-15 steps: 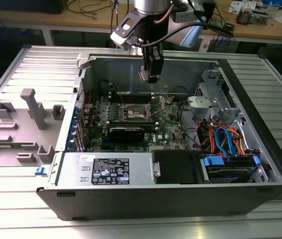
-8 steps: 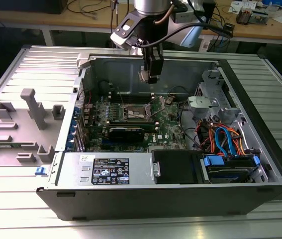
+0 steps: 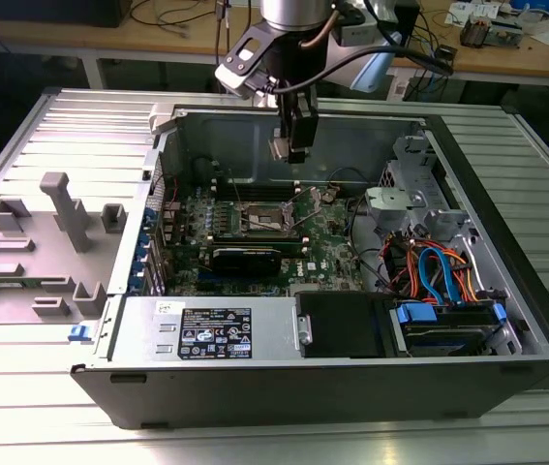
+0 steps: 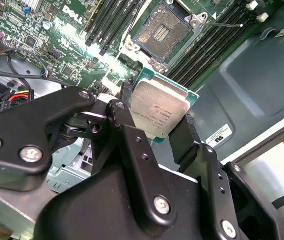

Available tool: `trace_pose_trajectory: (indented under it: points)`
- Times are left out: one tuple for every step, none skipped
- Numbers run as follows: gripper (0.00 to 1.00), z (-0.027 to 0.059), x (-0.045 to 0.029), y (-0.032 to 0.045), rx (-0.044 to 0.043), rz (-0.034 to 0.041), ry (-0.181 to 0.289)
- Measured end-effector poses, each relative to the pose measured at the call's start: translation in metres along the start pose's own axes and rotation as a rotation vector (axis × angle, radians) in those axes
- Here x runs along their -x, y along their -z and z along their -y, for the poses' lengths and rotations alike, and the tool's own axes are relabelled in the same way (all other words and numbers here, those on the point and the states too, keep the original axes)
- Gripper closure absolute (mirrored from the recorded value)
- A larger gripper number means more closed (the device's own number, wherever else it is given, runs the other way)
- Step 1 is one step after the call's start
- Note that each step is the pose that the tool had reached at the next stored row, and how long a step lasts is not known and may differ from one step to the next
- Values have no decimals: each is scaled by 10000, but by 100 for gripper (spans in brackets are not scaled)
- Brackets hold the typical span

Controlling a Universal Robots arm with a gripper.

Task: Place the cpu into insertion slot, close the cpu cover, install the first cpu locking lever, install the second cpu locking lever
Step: 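Place the cpu into insertion slot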

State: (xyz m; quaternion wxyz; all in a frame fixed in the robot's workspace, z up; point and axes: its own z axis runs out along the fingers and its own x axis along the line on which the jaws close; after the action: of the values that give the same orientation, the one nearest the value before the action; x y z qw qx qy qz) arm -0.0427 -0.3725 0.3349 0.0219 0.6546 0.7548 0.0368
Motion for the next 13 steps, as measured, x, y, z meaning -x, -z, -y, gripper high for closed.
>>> trace_pose_trajectory:
  points:
    - [46,0,0,-2,-1,-1,0]
    - [46,0,0,-4,-1,-1,0]
    - [46,1,0,-8,-1,-1,1]
    - [46,1,0,-10,-2,0,0]
    - [46,1,0,-12,-2,0,0]
    - [46,1,0,-14,-2,0,0]
    - [46,2,1,-29,-4,-1,0]
    - [46,3,1,-39,-5,-1,0]
    - [46,4,1,-40,-5,-1,-1]
    - [46,3,1,-41,-6,-1,0]
    - [46,4,1,-43,-7,-1,0]
    - [46,4,1,-43,-7,-1,0]
    - [46,4,1,-47,-7,-1,0]
